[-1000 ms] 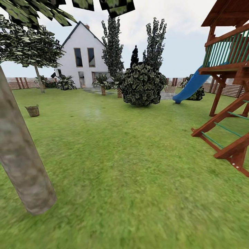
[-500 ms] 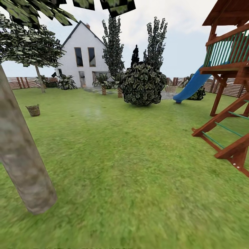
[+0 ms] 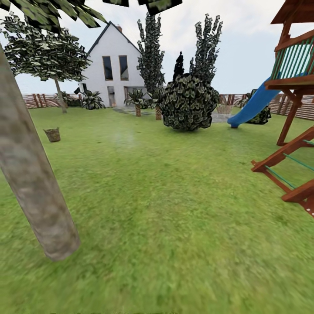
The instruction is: Take the three Easter eggs out of the wicker basket on the lawn in the garden, then place them on the lawn next to a single tree (choose any tree) so that all three eggs are next to the same tree and none are left in the basket.
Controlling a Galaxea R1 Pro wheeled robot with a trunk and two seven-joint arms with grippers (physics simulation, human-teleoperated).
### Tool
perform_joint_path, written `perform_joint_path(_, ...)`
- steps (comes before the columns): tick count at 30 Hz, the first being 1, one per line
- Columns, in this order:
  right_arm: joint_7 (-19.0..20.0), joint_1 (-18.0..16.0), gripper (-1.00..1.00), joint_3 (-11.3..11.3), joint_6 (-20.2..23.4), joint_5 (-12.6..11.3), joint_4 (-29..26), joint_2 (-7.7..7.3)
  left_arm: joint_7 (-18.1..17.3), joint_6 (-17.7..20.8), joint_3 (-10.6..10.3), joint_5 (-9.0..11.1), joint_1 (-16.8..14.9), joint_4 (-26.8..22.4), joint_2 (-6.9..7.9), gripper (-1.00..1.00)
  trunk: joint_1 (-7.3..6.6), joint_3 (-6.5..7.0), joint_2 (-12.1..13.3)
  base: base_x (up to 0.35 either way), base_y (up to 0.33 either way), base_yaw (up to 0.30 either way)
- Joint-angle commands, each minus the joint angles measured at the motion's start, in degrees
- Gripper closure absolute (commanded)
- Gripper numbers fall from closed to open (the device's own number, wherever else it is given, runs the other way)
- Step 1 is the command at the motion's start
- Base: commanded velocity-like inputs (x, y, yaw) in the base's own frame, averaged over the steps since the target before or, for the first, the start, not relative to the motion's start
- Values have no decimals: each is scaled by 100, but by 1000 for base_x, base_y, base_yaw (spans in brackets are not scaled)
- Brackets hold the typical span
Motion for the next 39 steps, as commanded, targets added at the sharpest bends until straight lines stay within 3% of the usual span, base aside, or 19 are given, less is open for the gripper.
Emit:
perform_joint_path(1, 0, -3, -100, 3, -21, 4, 6, 1, 0, -7, 2, 4, 3, -11, 0, -100, 0, -13, -2, 0, 0, 133)
perform_joint_path(26, -26, -3, -100, -27, -21, -31, 3, -12, 0, -7, 2, 4, 3, -9, 0, -100, 0, -229, -2, 0, 0, 132)
perform_joint_path(39, -18, -3, -100, -43, -28, -49, 3, -16, 0, -7, 2, 4, 3, -10, -1, -100, 0, -336, -2, 15, 0, -137)
